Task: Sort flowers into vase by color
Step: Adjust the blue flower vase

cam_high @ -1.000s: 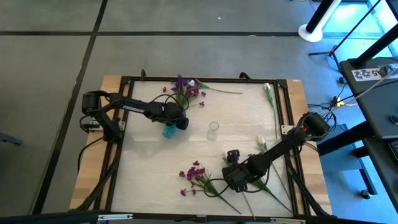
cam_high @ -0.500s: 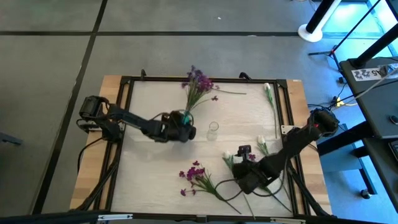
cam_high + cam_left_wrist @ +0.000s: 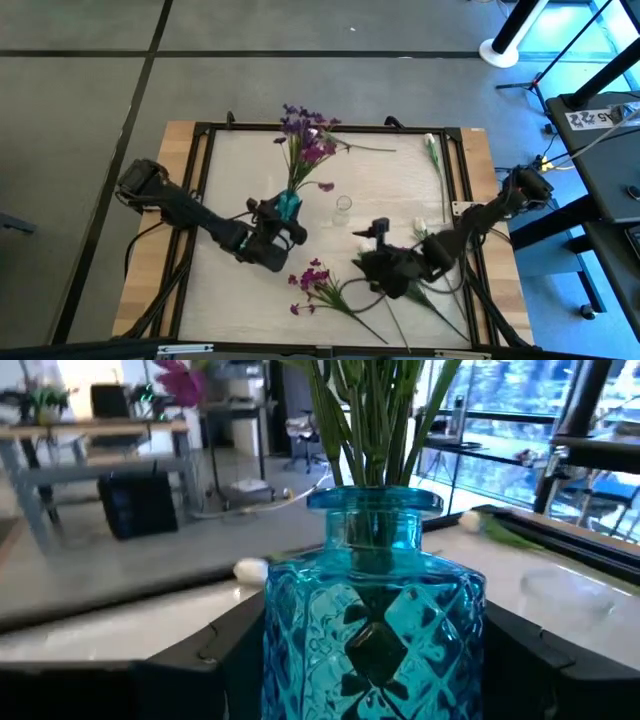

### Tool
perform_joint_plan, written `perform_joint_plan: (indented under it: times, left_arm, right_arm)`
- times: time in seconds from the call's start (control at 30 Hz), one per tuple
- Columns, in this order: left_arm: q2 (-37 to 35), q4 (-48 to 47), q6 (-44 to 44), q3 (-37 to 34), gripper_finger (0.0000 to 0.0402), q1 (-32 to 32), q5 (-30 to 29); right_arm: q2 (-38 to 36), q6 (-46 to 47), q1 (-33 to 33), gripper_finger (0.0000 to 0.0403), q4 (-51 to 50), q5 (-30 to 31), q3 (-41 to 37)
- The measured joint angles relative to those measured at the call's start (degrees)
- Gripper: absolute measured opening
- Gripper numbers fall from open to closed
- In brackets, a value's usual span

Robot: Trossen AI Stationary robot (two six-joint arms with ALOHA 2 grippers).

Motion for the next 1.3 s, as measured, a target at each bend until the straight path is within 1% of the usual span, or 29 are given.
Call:
perform_joint_plan:
  times: [0.07, 0.1, 0.17, 0.2, 0.23, 0.27, 0.33, 0.37, 0.4, 0.47, 0.57, 0.63, 0.7, 0.77, 0.83, 0.97, 1.1, 1.2, 1.3]
  left_arm:
    - [-3.49, 2.1, 8.15, 0.4, 0.0243, -0.15, -0.06]
    - [-5.38, 4.17, 13.2, 0.79, 0.0243, -0.11, 0.94]
    - [-9.79, 8.07, 23.16, 1.08, 0.0243, -0.11, 5.01]
    - [-12.05, 10.24, 27.28, 1.14, 0.0243, -0.11, 7.91]
    - [-14.32, 11.87, 30.58, 1.19, 0.0243, -0.05, 12.28]
    - [-16.46, 12.6, 32.85, 1.19, 0.0243, 0.06, 16.69]
    - [-20.03, 14.66, 35.2, 1.19, 0.0243, 0.51, 25.24]
    - [-21.32, 16.09, 36.22, 1.14, 0.0243, 0.7, 28.81]
    - [-22.09, 18.42, 37.52, 0.6, 0.0243, 0.67, 31.01]
    - [-22.36, 26.62, 40.59, -1.47, 0.0243, 0.64, 34.71]
    - [-21.07, 40.79, 45.49, -6.3, 0.0243, 1.08, 40.96]
    - [-19.59, 51.63, 47.3, -9.79, 0.0243, 2.17, 45.48]
    - [-17.76, 60.21, 48.0, -12.52, 0.0243, 3.81, 49.06]
    - [-15.74, 66.85, 47.47, -14.42, 0.0243, 5.74, 53.45]
    - [-13.66, 70.99, 46.72, -14.81, 0.0243, 7.49, 58.3]
    - [-10.45, 74.87, 45.59, -13.6, 0.0243, 10.06, 64.7]
    - [-7.34, 74.81, 45.51, -11.29, 0.0243, 11.26, 67.41]
    - [-6.19, 74.69, 45.77, -10.41, 0.0243, 11.28, 67.45]
    - [-6.07, 74.91, 45.57, -10.39, 0.0243, 11.05, 66.71]
  right_arm:
    - [-0.02, -5.71, -1.94, 0.0363, 4.4, 0.09, 1.93]
    - [-0.04, -8.37, -2.84, 0.0363, 6.71, 0.03, 2.59]
    - [-0.04, -12.48, -4.35, 0.0363, 12.03, -0.62, 3.52]
    - [-0.04, -13.44, -4.85, 0.0363, 14.95, -1.22, 3.73]
    - [-0.15, -13.64, -5.25, 0.0363, 18.35, -2.56, 3.69]
    - [-0.43, -13.85, -5.64, 0.0363, 22.59, -5.21, 3.21]
    - [-0.96, -13.71, -6.06, 0.0363, 31.99, -12.26, 1.57]
    - [-1.1, -13.62, -6.22, 0.0363, 35.97, -14.73, 0.5]
    - [-1.14, -13.68, -6.2, 0.0363, 39.2, -15.66, -0.58]
    - [-1.09, -15.44, -6.41, 0.0363, 44.28, -14.63, -2.73]
    - [-1.05, -16.84, -6.98, 0.0363, 50.69, -9.94, -5.38]
    - [-1.05, -16.3, -7.92, 0.0363, 53.46, -8.02, -6.25]
    - [-1.05, -14.8, -9.21, 0.0363, 54.12, -8.37, -6.42]
    - [-1.03, -13.12, -11.05, 0.0363, 54.49, -10.33, -6.42]
    - [-1.03, -11.37, -13.3, 0.0363, 54.77, -13.75, -6.42]
    - [-0.15, -7.06, -17.66, 0.0363, 55.41, -22.1, -6.42]
    - [2.59, -4.15, -20.8, 0.0363, 56.96, -29.25, -6.44]
    - [3.68, -3.93, -21.58, 0.0358, 57.07, -29.15, -6.49]
    - [3.87, -4.39, -21.52, 0.0329, 57.93, -28.07, -6.48]
